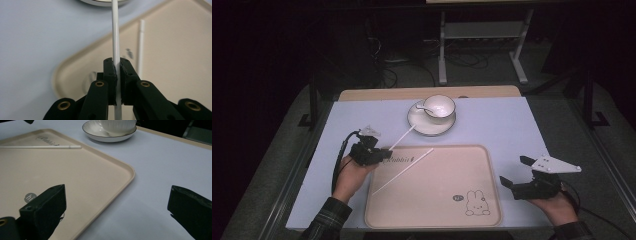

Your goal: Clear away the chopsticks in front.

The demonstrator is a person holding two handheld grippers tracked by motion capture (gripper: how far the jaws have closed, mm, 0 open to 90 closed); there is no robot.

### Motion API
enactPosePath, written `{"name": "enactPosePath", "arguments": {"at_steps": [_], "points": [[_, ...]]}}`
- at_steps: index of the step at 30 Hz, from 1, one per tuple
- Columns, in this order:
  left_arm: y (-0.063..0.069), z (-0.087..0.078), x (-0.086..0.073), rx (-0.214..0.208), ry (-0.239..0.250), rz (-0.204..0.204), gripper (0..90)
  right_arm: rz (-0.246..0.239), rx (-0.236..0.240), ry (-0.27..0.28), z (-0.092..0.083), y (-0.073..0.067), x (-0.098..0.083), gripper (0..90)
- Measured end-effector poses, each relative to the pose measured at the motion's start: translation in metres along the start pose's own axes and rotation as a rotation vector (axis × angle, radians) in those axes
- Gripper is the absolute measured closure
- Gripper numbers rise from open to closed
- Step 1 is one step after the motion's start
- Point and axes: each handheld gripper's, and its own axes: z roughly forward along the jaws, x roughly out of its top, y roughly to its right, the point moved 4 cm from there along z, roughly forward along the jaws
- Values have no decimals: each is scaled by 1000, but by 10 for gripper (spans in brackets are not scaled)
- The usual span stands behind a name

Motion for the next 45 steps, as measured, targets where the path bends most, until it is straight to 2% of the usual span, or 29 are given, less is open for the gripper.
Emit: {"name": "enactPosePath", "arguments": {"at_steps": [1, 2, 3, 5, 6, 8, 9, 10, 12, 17, 31, 35, 36, 38, 41, 42, 43, 44, 45], "points": [[12, 4, -3, -30, -9, 12, 844, 1, -1, 0, 0, 0, 0, 13], [18, 7, -5, -42, -18, 21, 843, 1, -1, 0, 0, 1, 0, 13], [18, 7, -5, -42, -18, 21, 843, 1, -1, 0, 0, 1, 0, 13], [32, 16, -10, -73, -52, 37, 843, -2, 1, -1, 0, 0, 0, 13], [32, 16, -10, -73, -52, 37, 843, -3, 1, -1, 0, 0, 0, 13], [43, 24, -15, -92, -90, 59, 843, -3, 2, -2, 0, 0, 0, 13], [43, 24, -15, -92, -90, 59, 843, -1, 2, -2, 0, 0, 0, 13], [47, 29, -18, -97, -111, 69, 843, 1, 1, -4, 0, 0, 0, 13], [48, 31, -19, -96, -118, 74, 842, 1, 2, -4, 1, 1, 0, 13], [46, 40, -25, -60, -153, 89, 840, 0, 2, -5, 1, 0, 0, 13], [46, 42, -25, -56, -147, 94, 827, -4, 2, -4, 1, 0, 0, 13], [48, 39, -18, -78, -114, 86, 805, 0, 1, -5, 1, 0, 0, 13], [50, 38, -13, -103, -91, 81, 806, 3, 1, -4, 1, 0, 0, 13], [52, 39, -9, -110, -86, 88, 822, 7, 2, -4, 1, 1, -1, 13], [59, 46, 0, -135, -81, 117, 853, 11, 5, -6, 1, 1, -2, 13], [62, 50, 3, -148, -88, 132, 895, 10, 6, -7, 1, 2, -3, 13], [63, 54, 5, -152, -94, 143, 895, 10, 6, -8, 0, 2, -4, 13], [66, 64, 9, -167, -109, 166, 896, 11, 6, -7, 0, 2, -4, 13], [66, 64, 9, -167, -109, 166, 896, 11, 6, -7, 0, 2, -4, 13]]}}
